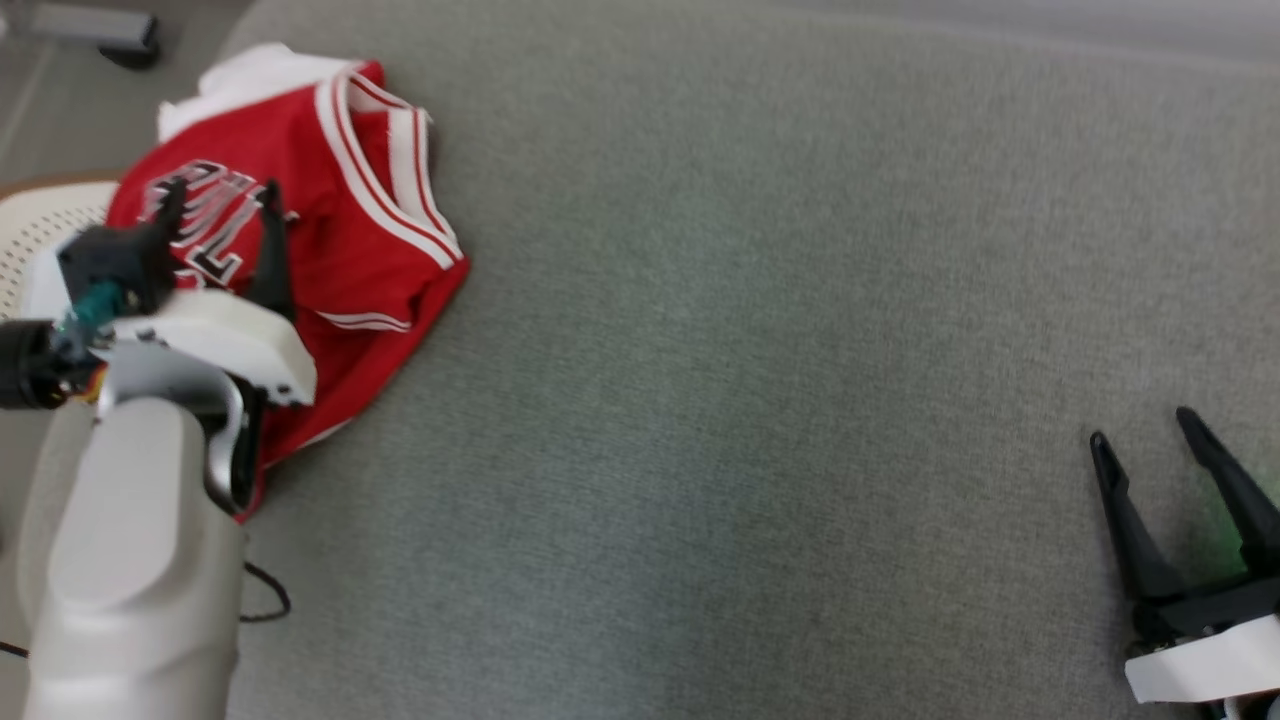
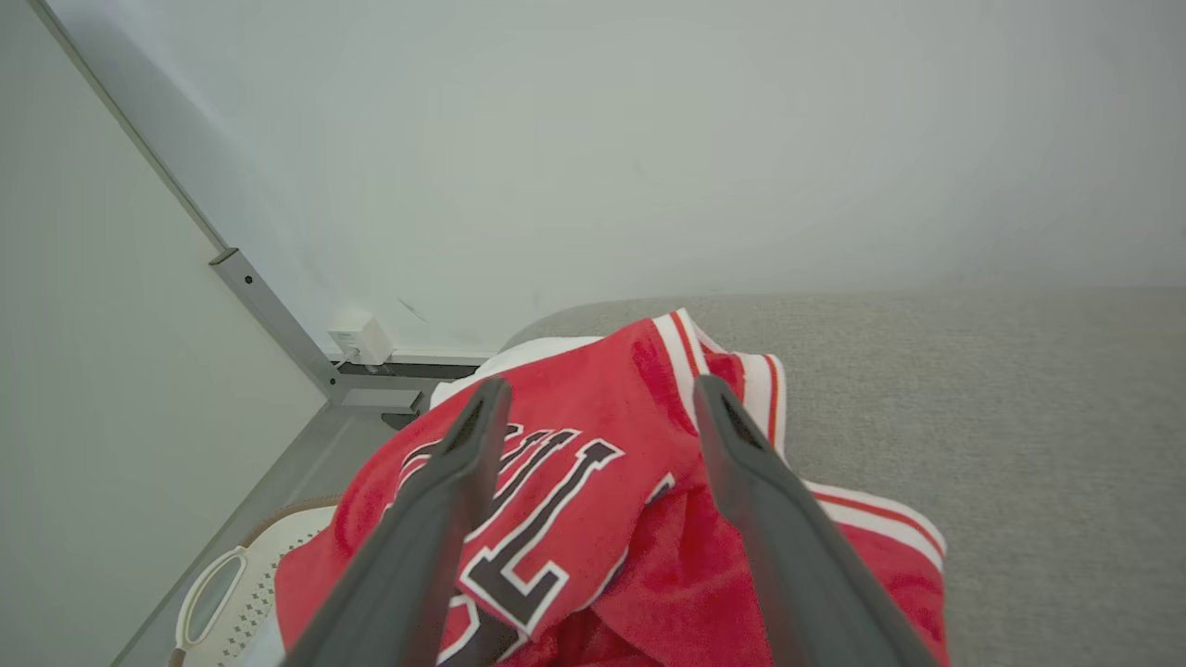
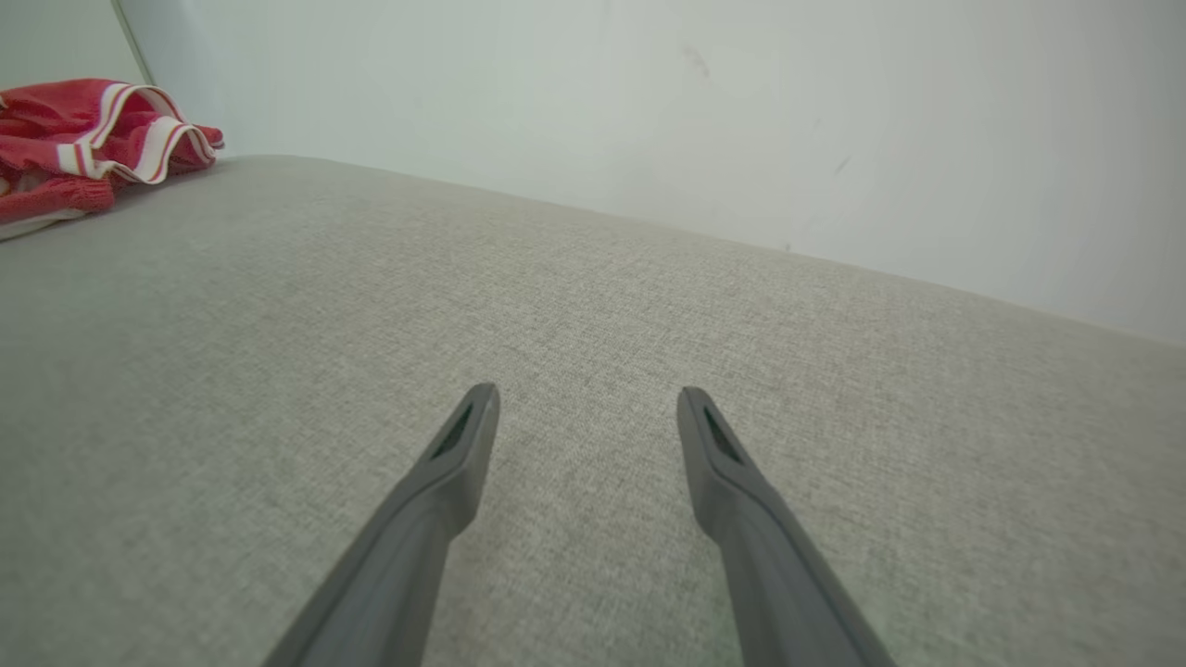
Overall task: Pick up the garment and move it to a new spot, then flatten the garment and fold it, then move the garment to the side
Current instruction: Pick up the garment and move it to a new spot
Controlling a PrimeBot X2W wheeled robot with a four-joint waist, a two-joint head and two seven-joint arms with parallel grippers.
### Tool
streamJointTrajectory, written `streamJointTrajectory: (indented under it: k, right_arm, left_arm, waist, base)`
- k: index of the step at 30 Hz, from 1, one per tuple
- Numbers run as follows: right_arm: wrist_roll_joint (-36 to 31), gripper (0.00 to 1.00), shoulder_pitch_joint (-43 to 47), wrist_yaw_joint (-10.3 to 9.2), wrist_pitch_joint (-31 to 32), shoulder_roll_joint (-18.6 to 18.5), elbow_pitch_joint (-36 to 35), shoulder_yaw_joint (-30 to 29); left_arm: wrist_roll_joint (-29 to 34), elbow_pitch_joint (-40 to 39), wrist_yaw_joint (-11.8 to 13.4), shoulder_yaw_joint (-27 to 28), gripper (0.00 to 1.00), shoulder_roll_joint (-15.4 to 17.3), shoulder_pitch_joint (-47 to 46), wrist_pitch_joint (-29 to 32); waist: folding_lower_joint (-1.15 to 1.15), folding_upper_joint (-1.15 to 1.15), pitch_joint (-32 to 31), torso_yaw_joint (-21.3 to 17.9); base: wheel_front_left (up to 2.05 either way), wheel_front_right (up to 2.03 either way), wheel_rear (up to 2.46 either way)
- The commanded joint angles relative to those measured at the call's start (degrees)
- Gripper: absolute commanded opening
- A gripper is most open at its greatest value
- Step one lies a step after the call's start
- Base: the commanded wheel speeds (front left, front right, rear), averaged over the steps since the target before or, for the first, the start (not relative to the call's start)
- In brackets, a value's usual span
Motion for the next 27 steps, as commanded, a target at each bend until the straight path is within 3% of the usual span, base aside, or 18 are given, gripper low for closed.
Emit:
streamJointTrajectory:
  k: [1,6,11,12,13,14,20,27]
  right_arm:
    - [0.4,1.00,-1.1,-0.12,0.1,-0.7,-0.4,-0.3]
    - [0.7,1.00,-1.2,-0.19,0.3,-2.3,-0.6,-0.7]
    - [0.8,1.00,-0.1,-0.21,0.5,-2.5,-0.6,-0.6]
    - [0.8,1.00,-0.1,-0.21,0.5,-2.3,-0.6,-0.5]
    - [0.8,1.00,0.0,-0.20,0.5,-2.1,-0.5,-0.5]
    - [0.8,1.00,0.1,-0.20,0.5,-2.0,-0.4,-0.4]
    - [1.2,1.00,0.5,-0.16,0.3,-0.1,-0.3,0.8]
    - [1.6,1.00,1.6,-0.15,0.0,2.8,0.6,1.1]
  left_arm:
    - [0.5,1.4,0.7,0.1,1.00,0.6,-1.6,0.8]
    - [2.1,8.7,3.1,-0.4,1.00,2.2,-7.5,4.1]
    - [2.3,15.2,3.2,-0.9,1.00,3.3,-9.9,8.8]
    - [1.8,16.2,2.7,-0.8,0.94,3.4,-10.2,9.4]
    - [1.4,17.1,2.6,-0.7,0.40,3.5,-10.4,9.8]
    - [1.3,17.6,2.4,-0.8,0.02,3.7,-10.8,9.9]
    - [0.2,19.3,2.3,-0.6,0.00,4.6,-12.2,8.0]
    - [-0.7,14.8,1.9,0.2,0.00,6.9,-13.5,4.4]
  waist:
    - [-0.02,0.00,5.9,-1.7]
    - [-0.02,0.00,8.3,-2.6]
    - [-0.02,0.00,8.2,-3.5]
    - [-0.02,0.00,8.0,-3.6]
    - [-0.02,0.00,7.7,-3.7]
    - [-0.02,0.00,7.5,-3.8]
    - [-0.02,0.00,3.6,-4.4]
    - [-0.02,0.00,-4.1,-5.7]
  base:
    - [0.00,0.00,0.00]
    - [0.00,0.00,0.00]
    - [0.00,0.00,0.00]
    - [0.00,0.00,0.00]
    - [0.00,0.00,0.00]
    - [0.00,0.00,0.00]
    - [0.00,0.00,0.00]
    - [0.00,0.00,0.00]
